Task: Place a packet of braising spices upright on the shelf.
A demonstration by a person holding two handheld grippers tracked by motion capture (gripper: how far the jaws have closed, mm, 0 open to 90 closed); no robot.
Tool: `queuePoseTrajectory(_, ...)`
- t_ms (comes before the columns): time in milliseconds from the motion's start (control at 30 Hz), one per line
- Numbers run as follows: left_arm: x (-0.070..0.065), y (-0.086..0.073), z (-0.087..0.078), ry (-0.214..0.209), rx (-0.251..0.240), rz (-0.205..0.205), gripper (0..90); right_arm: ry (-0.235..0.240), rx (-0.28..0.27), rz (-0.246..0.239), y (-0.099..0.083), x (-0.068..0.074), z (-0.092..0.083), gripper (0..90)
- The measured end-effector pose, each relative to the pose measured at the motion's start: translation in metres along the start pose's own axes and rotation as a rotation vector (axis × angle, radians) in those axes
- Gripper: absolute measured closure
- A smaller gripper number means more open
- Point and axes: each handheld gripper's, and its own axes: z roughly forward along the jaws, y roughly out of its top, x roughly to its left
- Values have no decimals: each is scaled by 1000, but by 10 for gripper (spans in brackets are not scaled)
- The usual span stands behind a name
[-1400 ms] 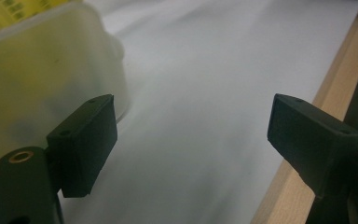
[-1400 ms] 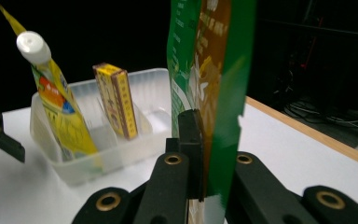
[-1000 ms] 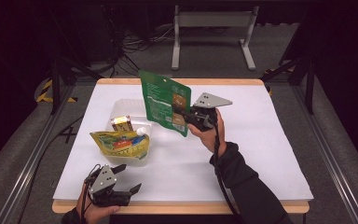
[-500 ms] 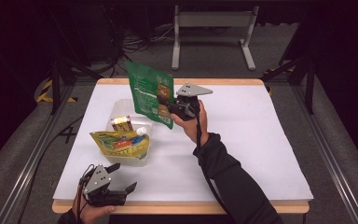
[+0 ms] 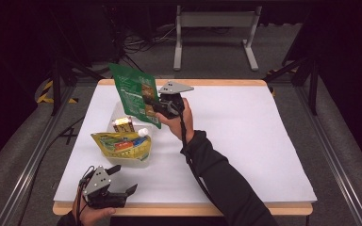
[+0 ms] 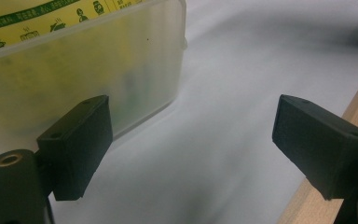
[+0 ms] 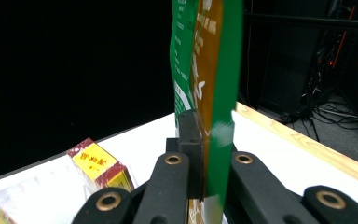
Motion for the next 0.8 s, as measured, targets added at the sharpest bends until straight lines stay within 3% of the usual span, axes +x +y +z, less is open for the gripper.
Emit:
queuePoseTrajectory(433, -1, -1, 0, -14, 7, 19, 133, 22, 4, 24, -7, 2, 32, 894)
queuePoseTrajectory(533, -2, 0, 2, -18, 11, 19, 134, 30, -7, 56, -10, -2, 34, 894)
queuePoseTrajectory(800, -5, 1, 6, -38, 20, 34, 134, 29, 49, 37, -25, -1, 38, 879)
